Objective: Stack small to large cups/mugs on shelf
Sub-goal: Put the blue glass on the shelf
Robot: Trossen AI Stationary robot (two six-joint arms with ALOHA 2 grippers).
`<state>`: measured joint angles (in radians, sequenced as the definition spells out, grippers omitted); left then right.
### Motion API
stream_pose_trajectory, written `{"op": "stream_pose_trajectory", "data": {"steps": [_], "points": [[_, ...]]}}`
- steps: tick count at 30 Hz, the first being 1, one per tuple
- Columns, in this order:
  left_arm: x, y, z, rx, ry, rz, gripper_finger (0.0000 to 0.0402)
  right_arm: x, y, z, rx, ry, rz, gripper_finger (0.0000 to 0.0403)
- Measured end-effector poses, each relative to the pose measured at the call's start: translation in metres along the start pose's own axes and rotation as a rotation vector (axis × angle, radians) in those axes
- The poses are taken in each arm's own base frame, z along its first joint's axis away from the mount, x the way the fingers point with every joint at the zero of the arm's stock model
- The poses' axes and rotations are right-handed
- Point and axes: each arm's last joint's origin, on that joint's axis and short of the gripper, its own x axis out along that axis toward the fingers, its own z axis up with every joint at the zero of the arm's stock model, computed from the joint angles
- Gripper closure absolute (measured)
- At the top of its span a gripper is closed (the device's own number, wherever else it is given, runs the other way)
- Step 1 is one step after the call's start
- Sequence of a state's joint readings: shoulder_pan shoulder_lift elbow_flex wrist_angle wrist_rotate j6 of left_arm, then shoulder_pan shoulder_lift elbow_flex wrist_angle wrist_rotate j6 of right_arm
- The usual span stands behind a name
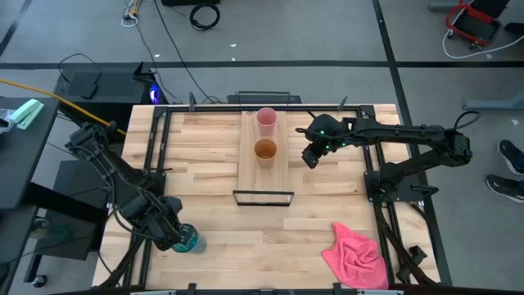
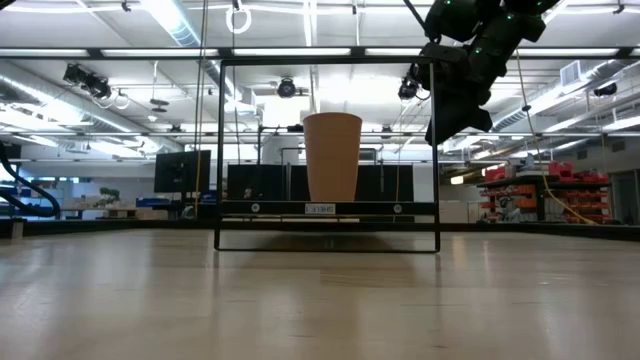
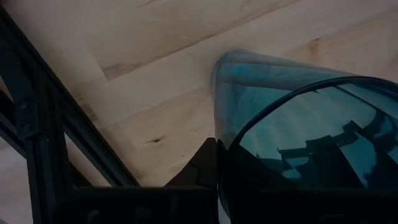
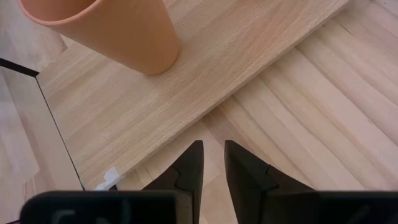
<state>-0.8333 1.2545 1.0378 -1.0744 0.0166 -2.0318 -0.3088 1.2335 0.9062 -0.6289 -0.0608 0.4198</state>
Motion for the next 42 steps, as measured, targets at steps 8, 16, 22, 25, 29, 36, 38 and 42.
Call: {"op": "stream_pose_trajectory", "data": {"steps": [8,16,22,25,29,36,38,42], "points": [[-0.017,0.0,0.002,0.021,-0.005,-0.048,0.0389,0.0,0.001,-0.001,-0.005,0.005,0.005,0.033],[-0.073,0.012,0.019,0.005,-0.105,0.034,0.0389,-0.021,0.016,-0.009,-0.06,-0.031,0.111,0.033],[-0.126,0.009,0.038,0.043,-0.234,-0.092,0.0389,-0.047,0.026,-0.017,-0.118,-0.101,0.183,0.033],[-0.146,0.005,0.054,0.062,-0.324,-0.152,0.0389,-0.052,0.032,-0.022,-0.152,-0.121,0.185,0.033],[-0.16,0.0,0.077,0.11,-0.397,-0.153,0.0389,-0.054,0.041,-0.029,-0.186,-0.133,0.167,0.033],[-0.174,0.004,0.116,0.154,-0.501,-0.088,0.0389,-0.049,0.055,-0.034,-0.23,-0.191,0.084,0.0333],[-0.177,0.002,0.125,0.162,-0.519,-0.071,0.0389,-0.046,0.058,-0.033,-0.219,-0.201,0.088,0.0339],[-0.18,-0.012,0.141,0.224,-0.538,-0.057,0.0389,-0.033,0.064,-0.028,-0.204,-0.21,0.094,0.0353]]}}
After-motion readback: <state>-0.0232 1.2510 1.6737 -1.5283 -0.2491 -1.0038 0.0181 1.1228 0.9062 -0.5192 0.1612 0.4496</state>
